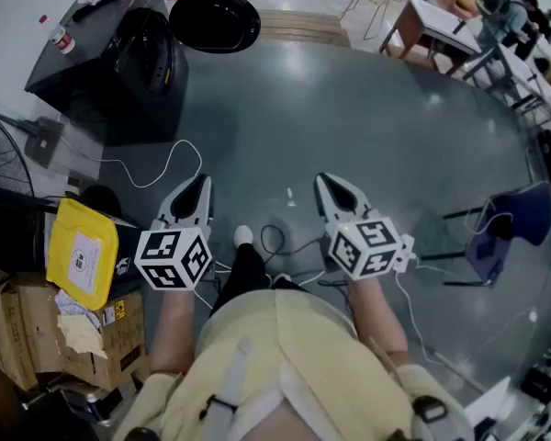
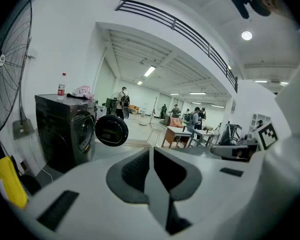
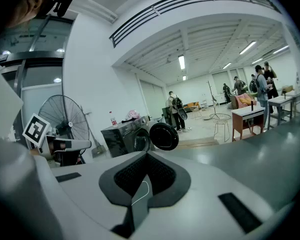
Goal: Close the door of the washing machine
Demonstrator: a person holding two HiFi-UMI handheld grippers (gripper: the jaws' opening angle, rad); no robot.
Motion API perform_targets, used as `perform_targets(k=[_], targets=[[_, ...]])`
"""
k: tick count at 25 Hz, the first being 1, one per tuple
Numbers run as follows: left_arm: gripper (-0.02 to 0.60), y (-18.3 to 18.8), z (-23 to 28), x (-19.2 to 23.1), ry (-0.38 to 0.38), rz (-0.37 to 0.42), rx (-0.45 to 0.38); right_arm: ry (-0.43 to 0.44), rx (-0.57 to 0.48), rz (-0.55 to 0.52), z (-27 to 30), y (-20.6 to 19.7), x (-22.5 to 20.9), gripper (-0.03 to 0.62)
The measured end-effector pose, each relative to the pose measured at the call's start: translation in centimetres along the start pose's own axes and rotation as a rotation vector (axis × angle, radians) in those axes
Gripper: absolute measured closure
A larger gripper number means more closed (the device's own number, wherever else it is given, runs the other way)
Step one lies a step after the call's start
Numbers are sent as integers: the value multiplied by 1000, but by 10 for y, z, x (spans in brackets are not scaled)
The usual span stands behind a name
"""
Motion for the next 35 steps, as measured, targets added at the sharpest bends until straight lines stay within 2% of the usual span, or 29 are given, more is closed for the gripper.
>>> perform_targets(k=[7,13,23,27,31,35], targets=[[552,8,14,20,-15,-15,5,1,11,26,26,4,0,589],[552,17,34,39,-44,11,33,23,0,71,55,17,-2,589],[555,39,61,98,-69,0,39,46,48,30,124,40,23,589],[560,41,69,117,-52,35,60,34,58,9,146,50,30,589],[572,52,79,138,-13,132,60,49,57,-12,166,62,39,588],[572,59,89,144,-16,120,54,52,58,-23,181,71,33,588]])
Point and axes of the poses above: the fingertips, and each gripper's own axes: z forward along the fingers, x to its left, y out of its top, the point moved 2 cm from there along -z, backward along the fingers, and after that the axes turned 8 degrees about x, right-handed, at the moved point
